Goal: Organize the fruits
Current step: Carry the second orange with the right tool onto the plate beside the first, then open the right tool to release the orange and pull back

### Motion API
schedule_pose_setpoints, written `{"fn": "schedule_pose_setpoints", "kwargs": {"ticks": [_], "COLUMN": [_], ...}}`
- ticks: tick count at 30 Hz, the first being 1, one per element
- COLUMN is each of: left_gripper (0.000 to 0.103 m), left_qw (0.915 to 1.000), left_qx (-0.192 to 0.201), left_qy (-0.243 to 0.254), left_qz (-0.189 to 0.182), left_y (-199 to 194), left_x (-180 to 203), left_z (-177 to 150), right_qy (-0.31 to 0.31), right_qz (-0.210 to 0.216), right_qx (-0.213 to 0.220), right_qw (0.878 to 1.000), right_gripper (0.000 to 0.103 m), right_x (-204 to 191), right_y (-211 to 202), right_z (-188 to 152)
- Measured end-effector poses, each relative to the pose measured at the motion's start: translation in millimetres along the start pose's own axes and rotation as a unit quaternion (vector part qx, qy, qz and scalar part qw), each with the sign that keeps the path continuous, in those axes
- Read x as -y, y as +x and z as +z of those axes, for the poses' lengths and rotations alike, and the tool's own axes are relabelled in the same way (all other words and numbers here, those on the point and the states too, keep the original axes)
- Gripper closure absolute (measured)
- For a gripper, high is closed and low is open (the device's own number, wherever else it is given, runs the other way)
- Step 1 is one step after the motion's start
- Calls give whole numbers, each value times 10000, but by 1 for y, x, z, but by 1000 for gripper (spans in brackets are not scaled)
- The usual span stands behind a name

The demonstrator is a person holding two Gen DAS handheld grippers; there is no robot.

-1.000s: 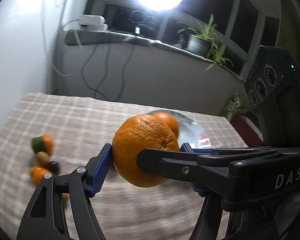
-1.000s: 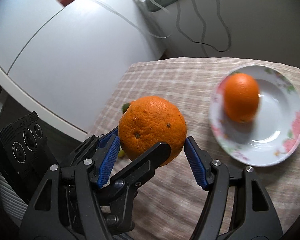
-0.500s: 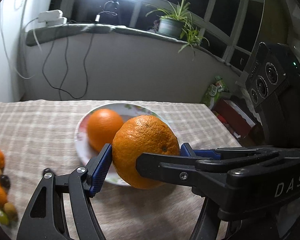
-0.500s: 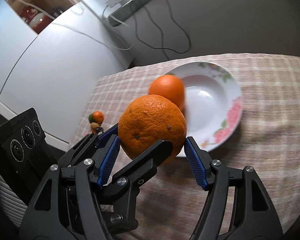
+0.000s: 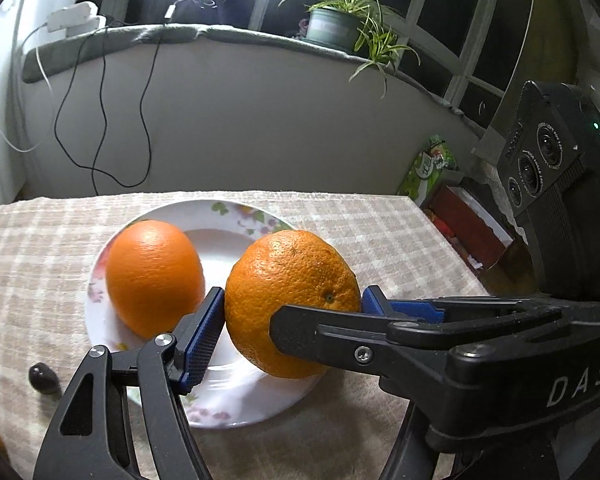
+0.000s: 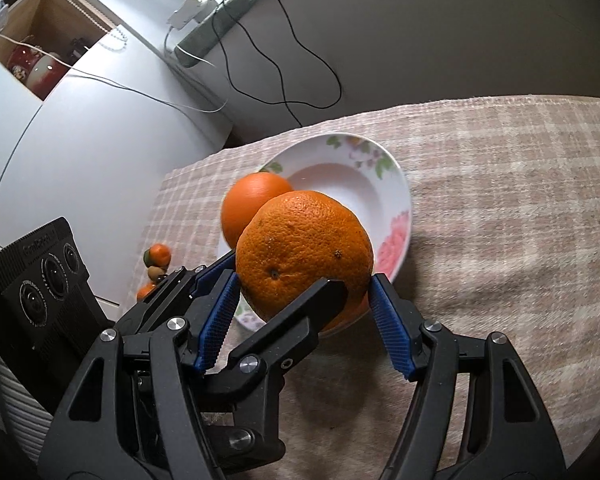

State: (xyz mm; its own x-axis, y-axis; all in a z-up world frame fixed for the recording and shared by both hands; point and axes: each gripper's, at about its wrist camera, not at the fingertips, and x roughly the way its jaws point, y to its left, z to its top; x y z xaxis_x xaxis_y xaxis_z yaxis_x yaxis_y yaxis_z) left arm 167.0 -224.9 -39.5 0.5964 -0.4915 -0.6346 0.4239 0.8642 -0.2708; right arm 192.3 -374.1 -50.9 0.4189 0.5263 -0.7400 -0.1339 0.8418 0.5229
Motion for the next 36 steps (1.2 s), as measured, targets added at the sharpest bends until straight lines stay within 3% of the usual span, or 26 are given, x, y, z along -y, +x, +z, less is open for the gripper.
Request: {"fn": "schedule_pose_setpoints", "kwargs": {"ticks": [15,19,27,36], "left_gripper": [33,33,33,33], "left_qw": [10000,9999,9997,9995], "left_qx": [-91,-112,-177,154], "left_qy": [-8,89,-29,244], "left_qz": [16,86,139,150], "left_y": [7,7,7,-15], "left_x": [-1,0,-7,0], "left_z": [2,2,1,6], "right_qy": [46,-156,-134,-58], "right_qz": [-54,-287,-324,-306], "right_qx": [-22,141,233,333], "right_qw": [10000,9994,9991,9990], "right_gripper": [33,33,33,30], "right_x": [4,-3,-2,-3], "right_y": [4,-2,-10,-16], "right_z": [3,5,10,8]}}
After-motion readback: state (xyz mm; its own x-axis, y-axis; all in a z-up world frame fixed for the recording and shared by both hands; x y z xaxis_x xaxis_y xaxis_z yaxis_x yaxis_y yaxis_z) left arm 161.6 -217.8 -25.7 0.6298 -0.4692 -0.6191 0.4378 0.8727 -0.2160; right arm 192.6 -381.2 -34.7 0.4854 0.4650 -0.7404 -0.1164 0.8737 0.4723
